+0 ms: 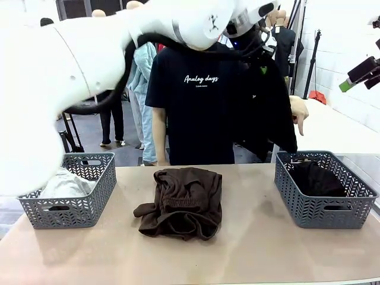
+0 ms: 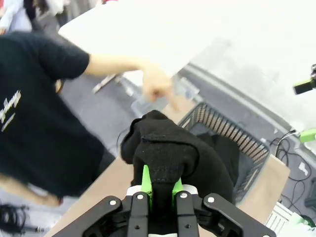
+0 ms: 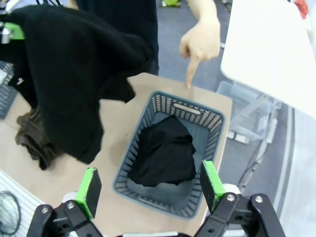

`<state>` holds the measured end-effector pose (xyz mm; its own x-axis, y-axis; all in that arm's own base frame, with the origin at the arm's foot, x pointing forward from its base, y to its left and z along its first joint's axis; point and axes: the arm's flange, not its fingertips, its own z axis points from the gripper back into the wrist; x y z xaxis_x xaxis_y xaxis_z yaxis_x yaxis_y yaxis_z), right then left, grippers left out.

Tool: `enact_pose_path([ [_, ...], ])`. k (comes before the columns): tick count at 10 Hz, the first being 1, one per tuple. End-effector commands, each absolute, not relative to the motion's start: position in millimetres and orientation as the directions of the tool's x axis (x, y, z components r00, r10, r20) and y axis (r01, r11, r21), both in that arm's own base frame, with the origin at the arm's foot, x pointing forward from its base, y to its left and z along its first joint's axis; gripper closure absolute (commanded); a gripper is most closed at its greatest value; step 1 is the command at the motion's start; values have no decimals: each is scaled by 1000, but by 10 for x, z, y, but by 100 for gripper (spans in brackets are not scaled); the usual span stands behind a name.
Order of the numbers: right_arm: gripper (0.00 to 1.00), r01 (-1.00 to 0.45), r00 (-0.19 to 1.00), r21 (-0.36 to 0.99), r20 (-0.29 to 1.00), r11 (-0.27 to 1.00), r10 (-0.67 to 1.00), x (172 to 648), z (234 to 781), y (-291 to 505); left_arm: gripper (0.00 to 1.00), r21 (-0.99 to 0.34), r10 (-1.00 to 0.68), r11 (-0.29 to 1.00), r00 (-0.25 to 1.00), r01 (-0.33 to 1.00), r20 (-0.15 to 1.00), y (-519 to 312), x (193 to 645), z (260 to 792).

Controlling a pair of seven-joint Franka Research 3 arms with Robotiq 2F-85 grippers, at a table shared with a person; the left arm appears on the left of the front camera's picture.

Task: Sort the tops and bottoms.
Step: Sort the clothes according to human instructions.

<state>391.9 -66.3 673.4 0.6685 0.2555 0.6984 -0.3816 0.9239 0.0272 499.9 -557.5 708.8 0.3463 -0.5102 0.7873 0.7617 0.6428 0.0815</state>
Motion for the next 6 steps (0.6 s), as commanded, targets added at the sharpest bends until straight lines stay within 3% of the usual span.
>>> enact_pose_path([
  [1, 0, -387, 664, 27, 702, 922, 258, 3938, 6729, -676, 100, 21, -465, 470, 228, 882, 856, -6251, 5385, 7350],
  [4, 0, -387, 664, 27, 702, 922, 258, 3938, 6729, -676, 100, -8, -438, 354, 173, 935, 882, -6815, 5592, 7341],
  [6, 0, -387, 664, 27, 702, 922, 258, 3938, 6729, -676, 100, -92, -350, 291, 196, 952, 916, -7129, 5706, 7050],
])
